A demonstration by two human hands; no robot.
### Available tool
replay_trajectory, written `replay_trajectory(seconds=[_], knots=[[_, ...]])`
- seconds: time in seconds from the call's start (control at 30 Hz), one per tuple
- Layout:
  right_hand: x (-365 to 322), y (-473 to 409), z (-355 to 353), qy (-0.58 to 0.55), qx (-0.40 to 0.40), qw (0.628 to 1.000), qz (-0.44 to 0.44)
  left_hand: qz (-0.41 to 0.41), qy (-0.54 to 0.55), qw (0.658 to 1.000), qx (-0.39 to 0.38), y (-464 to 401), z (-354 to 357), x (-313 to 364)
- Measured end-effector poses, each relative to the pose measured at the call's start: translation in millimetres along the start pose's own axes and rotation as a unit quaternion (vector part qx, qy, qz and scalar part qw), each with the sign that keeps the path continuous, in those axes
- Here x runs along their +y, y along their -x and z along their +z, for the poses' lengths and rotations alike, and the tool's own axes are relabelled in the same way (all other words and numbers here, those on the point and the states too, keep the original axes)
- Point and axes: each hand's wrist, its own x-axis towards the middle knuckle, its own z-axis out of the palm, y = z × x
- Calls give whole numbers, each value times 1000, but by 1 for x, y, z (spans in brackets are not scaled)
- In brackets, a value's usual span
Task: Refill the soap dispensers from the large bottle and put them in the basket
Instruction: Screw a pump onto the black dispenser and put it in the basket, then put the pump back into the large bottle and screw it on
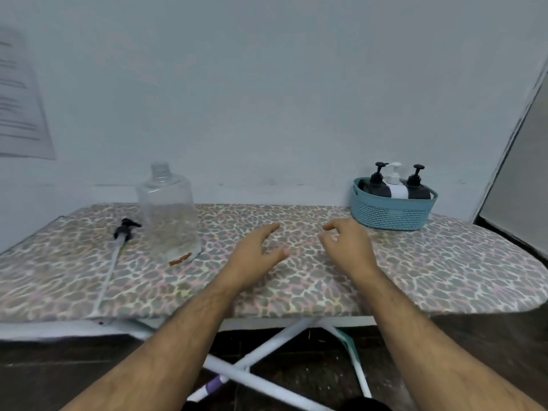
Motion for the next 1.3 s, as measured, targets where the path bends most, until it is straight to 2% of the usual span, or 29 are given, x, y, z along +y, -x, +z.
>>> replay_trajectory(seconds=[0.3, 0.57, 0.97, 1.07, 1.17, 1.3], knots=[[-104, 42, 34, -93, -77, 992, -38, -6, -3, 991, 137, 81, -83, -19], [-186, 54, 63, -229, -145, 962, -30, -32, -13, 966, 256, 108, -155, -63], [-238, 38, 124, -271, -113, 955, -48, -158, -22, 923, 351, 68, -227, -137], [-240, 38, 136, -278, -113, 953, -50, -223, -52, 909, 349, 47, -233, -149], [-240, 36, 145, -277, -111, 953, -45, -287, -108, 903, 303, 24, -232, -155], [-239, 35, 150, -283, -93, 953, -50, -327, -191, 887, 263, 5, -227, -164]])
